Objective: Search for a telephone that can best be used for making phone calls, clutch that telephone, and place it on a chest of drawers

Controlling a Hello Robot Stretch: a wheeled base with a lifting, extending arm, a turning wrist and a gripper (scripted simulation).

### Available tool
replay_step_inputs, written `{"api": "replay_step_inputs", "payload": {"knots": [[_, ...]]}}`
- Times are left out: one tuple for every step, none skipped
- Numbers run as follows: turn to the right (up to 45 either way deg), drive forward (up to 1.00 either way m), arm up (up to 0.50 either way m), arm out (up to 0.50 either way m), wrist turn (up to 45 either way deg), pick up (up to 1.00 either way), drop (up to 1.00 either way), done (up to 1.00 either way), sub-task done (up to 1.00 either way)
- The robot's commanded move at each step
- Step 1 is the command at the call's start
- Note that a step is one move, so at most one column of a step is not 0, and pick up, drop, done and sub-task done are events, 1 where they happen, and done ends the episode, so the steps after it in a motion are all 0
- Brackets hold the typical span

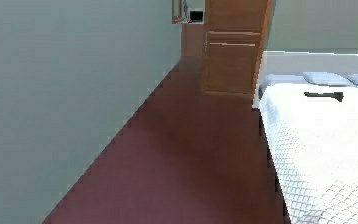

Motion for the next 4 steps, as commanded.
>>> {"api": "replay_step_inputs", "payload": {"knots": [[0.0, 1.0, 0.0, 0.0, 0.0, 0.0, 0.0, 0.0, 0.0], [0.0, 1.0, 0.0, 0.0, 0.0, 0.0, 0.0, 0.0, 0.0], [0.0, 1.0, 0.0, 0.0, 0.0, 0.0, 0.0, 0.0, 0.0], [-6.0, 0.0, 0.0, 0.0, 0.0, 0.0, 0.0, 0.0, 0.0]]}}
